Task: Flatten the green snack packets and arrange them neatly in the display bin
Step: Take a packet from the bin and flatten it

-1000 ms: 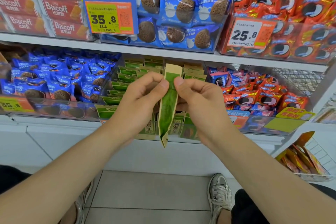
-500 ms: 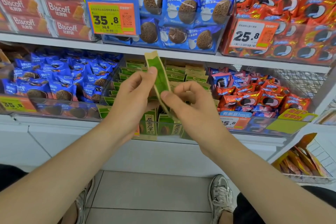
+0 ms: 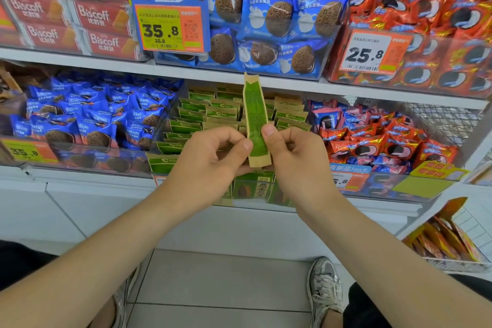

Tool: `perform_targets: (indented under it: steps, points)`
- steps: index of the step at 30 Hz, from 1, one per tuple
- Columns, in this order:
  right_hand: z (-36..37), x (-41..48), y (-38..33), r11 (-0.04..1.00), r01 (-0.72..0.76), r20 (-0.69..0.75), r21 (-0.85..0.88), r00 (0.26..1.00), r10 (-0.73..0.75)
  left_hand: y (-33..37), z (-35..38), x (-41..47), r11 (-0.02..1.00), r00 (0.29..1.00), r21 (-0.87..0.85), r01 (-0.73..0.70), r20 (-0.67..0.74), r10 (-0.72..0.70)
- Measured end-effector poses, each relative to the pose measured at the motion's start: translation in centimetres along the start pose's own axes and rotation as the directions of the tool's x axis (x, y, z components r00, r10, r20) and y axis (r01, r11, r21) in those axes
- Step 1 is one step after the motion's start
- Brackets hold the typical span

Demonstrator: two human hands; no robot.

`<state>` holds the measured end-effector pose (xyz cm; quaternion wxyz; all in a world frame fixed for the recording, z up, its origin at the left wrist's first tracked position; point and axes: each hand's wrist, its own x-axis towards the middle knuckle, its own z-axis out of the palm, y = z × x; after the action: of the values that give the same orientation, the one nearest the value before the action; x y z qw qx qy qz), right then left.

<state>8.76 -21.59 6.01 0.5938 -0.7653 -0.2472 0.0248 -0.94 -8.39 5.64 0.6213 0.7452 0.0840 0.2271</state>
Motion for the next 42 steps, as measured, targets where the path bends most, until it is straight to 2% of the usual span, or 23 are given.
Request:
perform_targets:
  steps: [4, 7, 8, 9, 11, 13, 16, 18, 19, 21, 24, 26, 28, 30, 31, 32, 34, 38, 42]
  points:
    - [-0.1, 0.1, 0.1, 0.999, 0.006, 0.025, 0.039, 1.0, -0.007, 0.2, -0.3, 0.0, 1.0, 0.999, -0.006, 0.006, 0.039, -0.006]
    - [-0.7, 0.4, 0.1, 0.996, 0.023, -0.02, 0.089, 1.0, -0.021, 0.5, -0.6, 0.3, 0.995, 0.997, -0.075, 0.06, -0.04, -0.063]
    - [-0.7, 0.5, -0.2, 0.988, -0.018, -0.04, 0.153, 0.999, 0.024, 0.6, -0.7, 0.4, 0.991, 0.994, -0.106, 0.076, -0.071, -0.083]
    - [-0.7, 0.4, -0.5, 0.966, -0.097, -0.013, 0.24, 0.995, 0.104, 0.6, -0.8, 0.5, 0.987, 0.991, -0.136, 0.09, -0.086, -0.102]
    - [-0.6, 0.1, -0.9, 0.893, -0.275, 0.162, 0.356, 0.959, 0.231, 0.8, -0.7, 0.5, 0.971, 0.988, -0.205, 0.12, -0.069, -0.137]
    - [-0.6, -0.2, -1.1, 0.866, -0.342, 0.278, 0.364, 0.927, 0.25, 1.0, -0.6, 0.6, 0.941, 0.985, -0.302, 0.154, -0.033, -0.171]
    - [-0.6, -0.5, -1.4, 0.923, -0.227, 0.176, 0.311, 0.968, 0.179, 1.1, -0.8, 0.7, 0.894, 0.98, -0.409, 0.185, 0.013, -0.197]
    - [-0.4, -0.5, -1.4, 0.959, -0.117, 0.09, 0.259, 0.991, 0.096, 1.0, -0.9, 0.8, 0.922, 0.981, -0.341, 0.183, -0.001, -0.195]
    - [-0.4, -0.6, -1.5, 0.95, -0.107, 0.063, 0.292, 0.994, 0.092, 0.9, -0.9, 0.8, 0.931, 0.982, -0.32, 0.173, -0.012, -0.187]
    - [-0.5, -0.3, -1.6, 0.885, -0.201, 0.105, 0.42, 0.979, 0.172, 0.5, -0.7, 1.0, 0.914, 0.982, -0.372, 0.164, -0.026, -0.187]
    - [-1.0, -0.2, -1.7, 0.743, -0.402, 0.309, 0.536, 0.912, 0.27, 0.3, -1.0, 1.2, 0.844, 0.979, -0.512, 0.161, -0.024, -0.201]
    - [-1.2, -0.4, -1.7, 0.665, -0.472, 0.383, 0.578, 0.877, 0.29, 0.4, -1.1, 1.2, 0.823, 0.978, -0.545, 0.159, -0.028, -0.207]
    - [-1.2, -0.7, -1.8, 0.717, -0.431, 0.365, 0.548, 0.894, 0.258, 0.2, -1.1, 1.1, 0.869, 0.972, -0.476, 0.138, -0.105, -0.211]
    - [-1.1, -1.0, -1.7, 0.809, -0.317, 0.264, 0.495, 0.942, 0.207, 0.2, -1.1, 0.9, 0.938, 0.958, -0.333, 0.101, -0.222, -0.181]
    - [-1.1, -1.1, -1.7, 0.868, -0.233, 0.194, 0.439, 0.968, 0.161, 0.3, -1.0, 0.7, 0.956, 0.96, -0.28, 0.083, -0.236, -0.153]
    - [-1.0, -1.1, -1.6, 0.921, -0.138, 0.13, 0.365, 0.987, 0.097, 0.4, -0.8, 0.5, 0.966, 0.971, -0.248, 0.073, -0.205, -0.126]
    - [-0.9, -1.3, -1.7, 0.961, -0.01, 0.073, 0.275, 0.997, -0.011, 0.7, -0.3, 0.0, 0.973, 0.991, -0.209, 0.095, -0.068, -0.112]
    - [-1.0, -1.5, -2.0, 0.93, -0.069, 0.065, 0.362, 0.997, 0.048, 0.4, -0.6, 0.2, 0.966, 0.989, -0.22, 0.133, 0.098, -0.114]
    - [-1.3, -1.0, -2.0, 0.896, -0.165, 0.095, 0.413, 0.986, 0.138, 0.2, -1.1, 0.5, 0.953, 0.978, -0.248, 0.175, 0.155, -0.139]
